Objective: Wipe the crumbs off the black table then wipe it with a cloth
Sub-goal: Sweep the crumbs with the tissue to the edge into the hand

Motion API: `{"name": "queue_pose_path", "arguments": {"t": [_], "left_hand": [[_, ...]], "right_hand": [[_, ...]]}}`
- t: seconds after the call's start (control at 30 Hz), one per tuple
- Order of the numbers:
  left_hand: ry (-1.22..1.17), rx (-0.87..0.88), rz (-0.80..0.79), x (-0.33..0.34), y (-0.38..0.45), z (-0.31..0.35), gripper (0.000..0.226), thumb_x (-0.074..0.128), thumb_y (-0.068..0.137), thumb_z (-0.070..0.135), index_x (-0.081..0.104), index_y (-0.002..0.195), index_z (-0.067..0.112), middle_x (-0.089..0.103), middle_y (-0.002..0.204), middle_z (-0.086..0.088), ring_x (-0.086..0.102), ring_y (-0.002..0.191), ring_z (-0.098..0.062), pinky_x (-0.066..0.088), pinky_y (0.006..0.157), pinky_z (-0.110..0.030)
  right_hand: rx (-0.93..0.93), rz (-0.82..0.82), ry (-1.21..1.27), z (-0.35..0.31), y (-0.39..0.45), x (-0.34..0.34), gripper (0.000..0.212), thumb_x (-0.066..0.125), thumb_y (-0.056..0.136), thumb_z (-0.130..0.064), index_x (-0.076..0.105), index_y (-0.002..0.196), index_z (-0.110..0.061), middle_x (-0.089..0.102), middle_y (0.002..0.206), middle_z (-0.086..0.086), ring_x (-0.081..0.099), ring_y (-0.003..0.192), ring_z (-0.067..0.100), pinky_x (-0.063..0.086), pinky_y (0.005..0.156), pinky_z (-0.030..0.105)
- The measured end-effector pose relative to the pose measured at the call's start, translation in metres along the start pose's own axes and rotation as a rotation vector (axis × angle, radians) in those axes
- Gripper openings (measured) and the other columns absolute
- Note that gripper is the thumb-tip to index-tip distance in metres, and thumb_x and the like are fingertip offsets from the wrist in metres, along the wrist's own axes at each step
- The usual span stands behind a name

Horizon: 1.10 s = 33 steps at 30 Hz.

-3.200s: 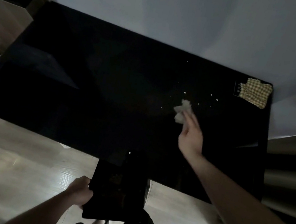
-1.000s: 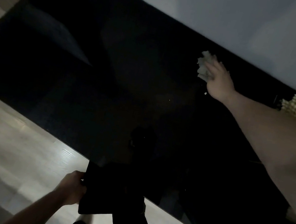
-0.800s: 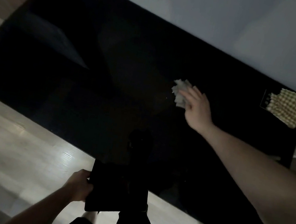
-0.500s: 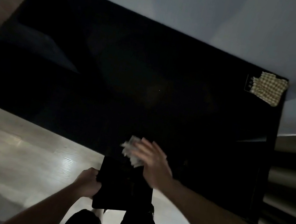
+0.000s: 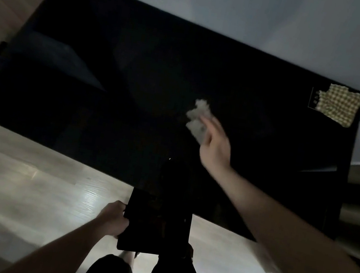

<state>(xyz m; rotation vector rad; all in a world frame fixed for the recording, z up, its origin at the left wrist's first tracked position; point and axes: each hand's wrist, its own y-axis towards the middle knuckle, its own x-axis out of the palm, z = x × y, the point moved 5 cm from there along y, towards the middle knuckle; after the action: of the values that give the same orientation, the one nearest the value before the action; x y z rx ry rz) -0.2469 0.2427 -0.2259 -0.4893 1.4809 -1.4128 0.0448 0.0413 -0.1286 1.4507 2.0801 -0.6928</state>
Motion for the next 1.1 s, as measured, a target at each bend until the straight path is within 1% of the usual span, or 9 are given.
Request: {"name": "queue_pose_path", "arguments": {"t": [0.17,0.23,0.3,0.53,0.63,0.7,0.83,1.0,1.1], "left_hand": [[-0.008,-0.002,0.014,0.000,-0.001,-0.001,0.036,0.056,0.072,0.017,0.076,0.102,0.017,0.076,0.081,-0.002,0.076,0.061,-0.018,0.066,0.056,-0.035],[-0.017,0.000,0.025,0.000,-0.002,0.001,0.037,0.056,0.073,0.016,0.075,0.104,0.015,0.076,0.081,-0.003,0.076,0.062,-0.019,0.065,0.055,-0.034],[-0.048,-0.005,0.026,0.002,-0.003,0.002,0.035,0.055,0.075,0.012,0.075,0.104,0.014,0.075,0.082,-0.004,0.076,0.061,-0.020,0.063,0.050,-0.031],[-0.040,0.025,0.015,0.005,-0.011,0.007,0.024,0.053,0.078,0.009,0.072,0.085,0.022,0.076,0.081,-0.007,0.077,0.061,-0.024,0.065,0.052,-0.037],[-0.014,0.034,0.020,0.008,-0.008,0.007,0.018,0.054,0.073,0.014,0.070,0.077,0.021,0.076,0.081,-0.007,0.077,0.065,-0.026,0.066,0.056,-0.040],[0.026,0.042,0.015,0.010,-0.004,0.006,0.020,0.055,0.069,0.019,0.072,0.079,0.017,0.077,0.080,-0.007,0.077,0.071,-0.026,0.067,0.065,-0.042],[0.065,0.055,-0.024,0.017,-0.001,0.011,0.035,0.049,0.065,0.016,0.076,0.088,0.015,0.078,0.081,-0.007,0.078,0.070,-0.026,0.067,0.064,-0.041],[0.115,0.067,-0.012,0.021,-0.003,0.021,0.033,0.050,0.070,0.017,0.076,0.091,0.014,0.077,0.081,-0.006,0.077,0.071,-0.026,0.067,0.067,-0.041],[0.111,0.059,-0.001,0.024,-0.001,0.022,0.033,0.049,0.068,0.018,0.076,0.088,0.013,0.077,0.080,-0.006,0.077,0.070,-0.026,0.067,0.067,-0.043]], "right_hand": [[-0.017,-0.133,-0.284,0.010,0.090,-0.003,0.065,0.053,0.099,-0.002,0.038,0.157,-0.026,0.026,0.169,0.001,0.028,0.153,0.024,0.027,0.123,0.032],[-0.043,-0.200,-0.431,0.016,0.091,0.013,0.076,0.055,0.094,0.000,0.029,0.161,-0.024,0.011,0.174,0.002,0.015,0.159,0.027,0.022,0.128,0.048],[-0.099,-0.225,-0.452,0.018,0.071,0.028,0.082,0.054,0.092,0.002,0.024,0.162,-0.026,0.006,0.174,-0.001,0.010,0.160,0.028,0.016,0.129,0.052],[-0.412,-0.407,-0.324,0.018,-0.100,0.069,0.089,0.061,0.093,-0.003,0.023,0.161,-0.046,0.012,0.172,-0.019,0.008,0.160,0.010,0.014,0.130,0.040],[-0.439,-0.538,-0.129,0.023,-0.175,0.085,0.071,0.063,0.092,-0.005,0.046,0.153,-0.036,0.033,0.167,-0.012,0.020,0.157,0.007,0.017,0.128,0.037],[-0.303,-0.582,0.041,0.021,-0.211,0.086,0.058,0.056,0.089,-0.001,0.063,0.142,-0.023,0.052,0.156,-0.006,0.035,0.152,0.007,0.027,0.125,0.043],[-0.094,-0.289,0.144,0.016,-0.213,0.030,0.038,0.058,0.096,-0.021,0.070,0.132,-0.030,0.056,0.148,-0.020,0.037,0.141,-0.015,0.039,0.116,0.026],[0.092,0.038,-0.096,0.069,-0.147,-0.069,0.068,0.046,0.092,0.003,0.056,0.147,-0.035,0.047,0.159,-0.003,0.041,0.149,0.016,0.036,0.118,0.024],[0.149,0.093,-0.249,0.096,-0.115,-0.109,0.062,0.044,0.099,0.006,0.051,0.152,-0.024,0.039,0.164,0.000,0.034,0.153,0.019,0.030,0.124,0.032]]}}
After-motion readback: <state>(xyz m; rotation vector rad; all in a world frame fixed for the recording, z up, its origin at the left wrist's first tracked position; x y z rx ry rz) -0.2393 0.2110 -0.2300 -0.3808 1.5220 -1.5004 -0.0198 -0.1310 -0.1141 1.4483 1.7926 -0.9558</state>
